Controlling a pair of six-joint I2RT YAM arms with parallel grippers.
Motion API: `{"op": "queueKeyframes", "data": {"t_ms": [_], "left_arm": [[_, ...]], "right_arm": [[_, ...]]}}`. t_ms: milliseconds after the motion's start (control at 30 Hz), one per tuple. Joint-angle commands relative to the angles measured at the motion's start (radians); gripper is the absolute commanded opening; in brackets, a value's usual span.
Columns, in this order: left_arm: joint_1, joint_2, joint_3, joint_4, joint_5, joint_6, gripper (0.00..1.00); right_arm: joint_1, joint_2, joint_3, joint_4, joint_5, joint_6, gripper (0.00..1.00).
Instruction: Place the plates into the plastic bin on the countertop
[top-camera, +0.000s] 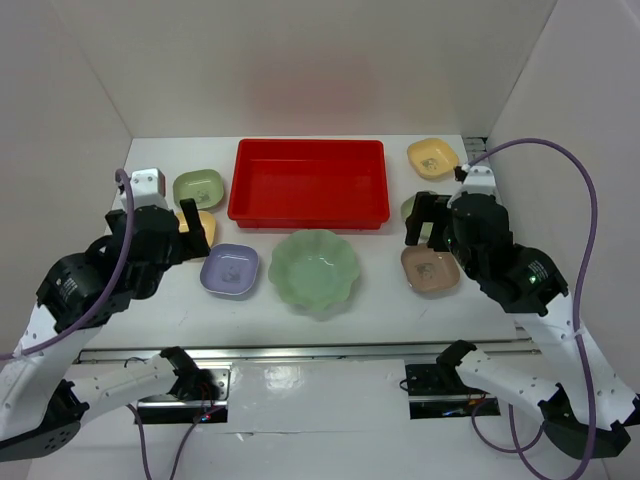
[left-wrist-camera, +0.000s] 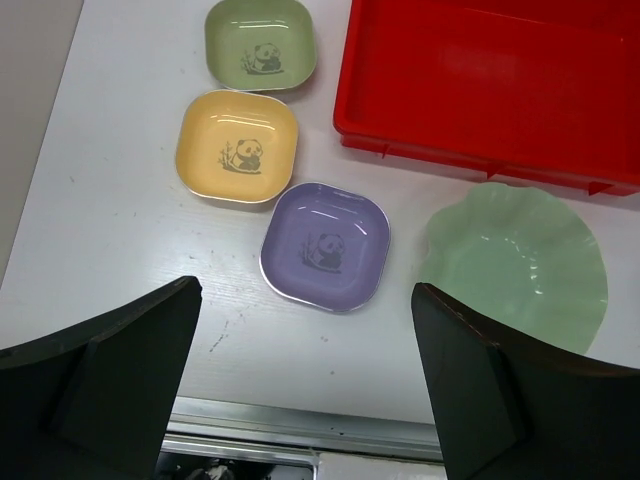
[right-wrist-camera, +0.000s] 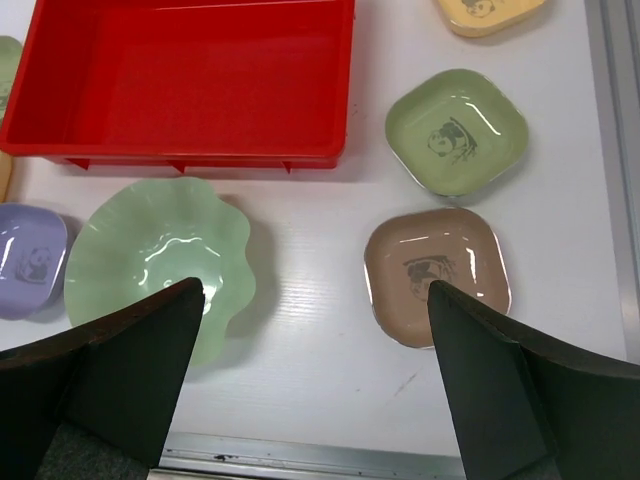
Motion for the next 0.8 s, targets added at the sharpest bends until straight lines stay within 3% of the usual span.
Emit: {"op": "queueKeyframes", "data": {"t_ms": [0,233,400,567,767], "left_arm": [[0.001,-0.006,-0.004,0.012,0.018,0.004,1.0],[0.001,-0.015,-0.032,0.022,0.042,0.004,1.0],[0.001,-0.024,-0.061,0.044,0.083,0.004,1.0],[0.001,-0.044,-0.082,0.053,0.096,0.004,1.0],[0.001,-0.053,-0.11,0.053,0.106,-0.005,1.0]], "right_arm": [[0.001,-0.012,-0.02,0.076,-0.039,-0.015,1.0],[0.001,-0.012,-0.206,0.267,-0.231,-0.039,1.0],[0.033,0.123,-0.377,0.463,-0.412,-0.006,0.95],[0.114,0.21,-0.509,0.582,-0.385,0.016,0.94],[0.148,0.344,-0.556,0.688,-0.349,0.016,0.91]]}}
